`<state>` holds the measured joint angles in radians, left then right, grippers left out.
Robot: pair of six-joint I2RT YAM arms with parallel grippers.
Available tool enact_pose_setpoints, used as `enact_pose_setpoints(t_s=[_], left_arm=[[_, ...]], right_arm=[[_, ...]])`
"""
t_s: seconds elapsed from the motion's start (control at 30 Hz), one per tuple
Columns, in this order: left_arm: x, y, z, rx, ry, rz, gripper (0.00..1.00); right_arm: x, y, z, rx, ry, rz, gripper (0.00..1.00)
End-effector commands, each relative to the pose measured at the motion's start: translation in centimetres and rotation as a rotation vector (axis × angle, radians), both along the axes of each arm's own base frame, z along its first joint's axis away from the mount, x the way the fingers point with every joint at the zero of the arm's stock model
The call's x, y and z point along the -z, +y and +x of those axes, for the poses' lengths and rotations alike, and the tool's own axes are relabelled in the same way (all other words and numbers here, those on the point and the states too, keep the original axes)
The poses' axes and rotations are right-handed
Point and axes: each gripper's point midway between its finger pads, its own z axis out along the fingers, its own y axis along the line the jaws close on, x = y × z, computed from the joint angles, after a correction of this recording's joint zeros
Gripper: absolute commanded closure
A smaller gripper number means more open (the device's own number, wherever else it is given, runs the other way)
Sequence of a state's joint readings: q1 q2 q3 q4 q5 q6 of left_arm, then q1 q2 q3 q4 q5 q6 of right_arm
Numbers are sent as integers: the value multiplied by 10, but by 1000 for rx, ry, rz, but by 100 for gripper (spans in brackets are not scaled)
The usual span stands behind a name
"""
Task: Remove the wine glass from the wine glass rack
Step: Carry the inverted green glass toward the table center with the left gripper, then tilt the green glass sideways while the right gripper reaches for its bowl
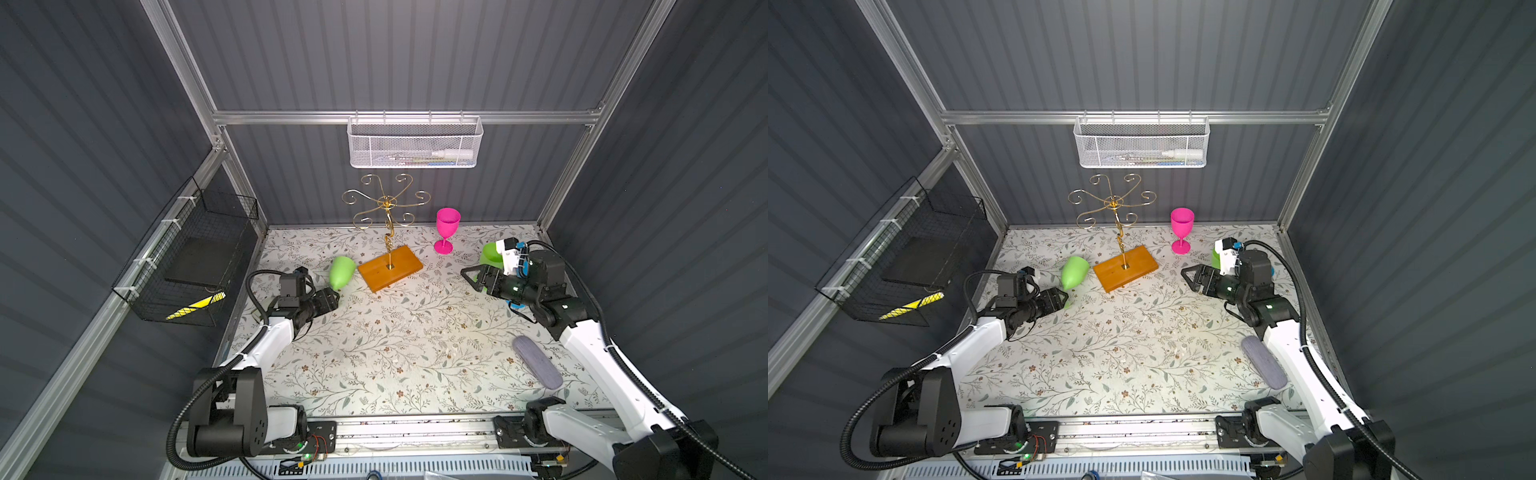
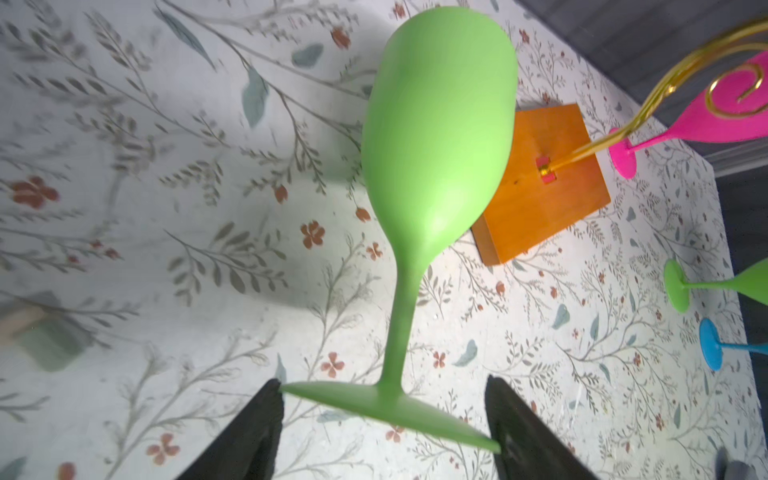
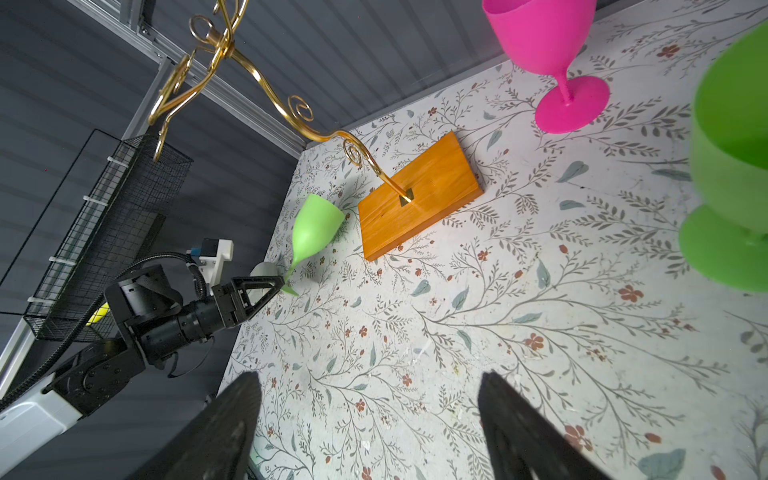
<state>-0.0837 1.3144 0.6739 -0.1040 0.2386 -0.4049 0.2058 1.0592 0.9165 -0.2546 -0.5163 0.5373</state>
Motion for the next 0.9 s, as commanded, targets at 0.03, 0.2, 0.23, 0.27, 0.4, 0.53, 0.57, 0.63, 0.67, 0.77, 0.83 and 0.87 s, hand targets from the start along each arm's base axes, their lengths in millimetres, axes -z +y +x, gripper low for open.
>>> enact_pose_setpoints(t_s=[0.03, 0.2, 0.23, 0.27, 0.4, 0.53, 0.57, 0.63, 0.67, 0.77, 0.83, 0.87], left_arm=[[11, -19, -13, 44, 20, -50, 84], [8, -37, -28, 152, 24, -80, 88], [7, -38, -33, 168, 28, -80, 88], [8, -39, -38, 181, 39, -82, 88], [13, -40, -60, 209, 67, -87, 90], [8, -49, -70, 274, 40, -127, 92], [5, -53, -70, 290, 25, -151, 93], [0, -62, -69, 324, 6, -194, 94], [-1, -66, -69, 341, 3, -209, 95], [2, -80, -69, 396, 22, -255, 96], [4, -93, -72, 447, 39, -281, 96], [5, -99, -73, 472, 44, -289, 96]], right_arm=[[-1, -1, -6, -1, -5, -14, 16], [3, 5, -9, -37, 8, -7, 16], [4, 8, -9, -52, 12, -2, 16], [6, 10, -9, -67, 20, 5, 15], [9, 29, -12, -163, 33, 34, 17], [23, 53, -13, -268, 66, 46, 17], [23, 58, -13, -294, 69, 71, 18], [22, 66, -13, -336, 68, 112, 18], [22, 69, -13, -356, 66, 127, 19], [21, 77, -14, -416, 56, 157, 19], [23, 80, -13, -439, 60, 169, 19], [25, 82, -13, -448, 68, 175, 19]])
